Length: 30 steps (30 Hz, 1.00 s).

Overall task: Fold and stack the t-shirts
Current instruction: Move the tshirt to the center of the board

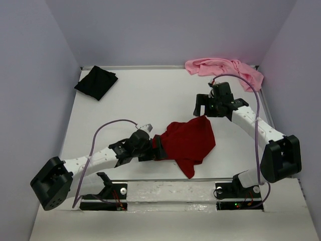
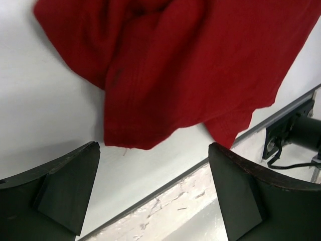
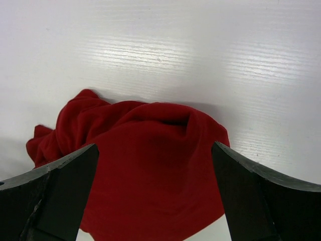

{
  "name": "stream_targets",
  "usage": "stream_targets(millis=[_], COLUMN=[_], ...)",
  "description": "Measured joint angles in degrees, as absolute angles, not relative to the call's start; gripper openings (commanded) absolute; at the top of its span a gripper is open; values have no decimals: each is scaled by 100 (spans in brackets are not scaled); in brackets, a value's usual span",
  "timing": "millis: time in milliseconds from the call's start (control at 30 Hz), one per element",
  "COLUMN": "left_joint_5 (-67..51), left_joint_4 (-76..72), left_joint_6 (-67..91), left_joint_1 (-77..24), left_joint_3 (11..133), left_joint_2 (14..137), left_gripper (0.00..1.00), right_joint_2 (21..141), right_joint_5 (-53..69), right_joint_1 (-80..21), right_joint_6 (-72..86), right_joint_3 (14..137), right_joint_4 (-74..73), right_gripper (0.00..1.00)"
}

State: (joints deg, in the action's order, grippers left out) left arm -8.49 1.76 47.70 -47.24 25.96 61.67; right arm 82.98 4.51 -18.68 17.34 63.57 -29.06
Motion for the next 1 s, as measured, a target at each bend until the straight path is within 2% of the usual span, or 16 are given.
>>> stream_targets(millis=[267, 367, 400, 467, 600, 633, 667, 1000], left_joint_5=[-919, -834, -803, -725, -617, -589, -558, 51], left_joint_4=[-504, -709, -711, -733, -792, -801, -808, -316], left_joint_6=[5159, 5238, 5249, 5286, 5352, 5369, 5422, 5384], left_joint_1=[-5238, -5315, -5330, -5332, -5330, -5330, -5332, -5402], left_joint_3=[2519, 2521, 2521, 2519, 2499, 2477, 2453, 2543], left_joint_2=[6963, 7043, 7046, 7085, 7231, 7249, 7251, 6792], left_gripper=[98, 95, 85, 75, 28, 8, 1, 0], right_joint_2=[8200, 8108, 8066, 7994, 7907, 7905, 7905, 7878], right_joint_5=[497, 508, 510, 515, 526, 537, 539, 707], right_joint_1=[-1868, -1868, -1868, -1868, -1868, -1868, -1868, -1868], right_joint_6=[1732, 1730, 1730, 1730, 1730, 1730, 1730, 1741], right_joint_3=[6278, 6278, 6278, 6278, 6278, 6278, 6276, 5872], right_joint_4=[-2853, -2842, -2842, -2834, -2814, -2808, -2803, -2685], right_gripper=[100, 100, 100, 100, 100, 100, 100, 100])
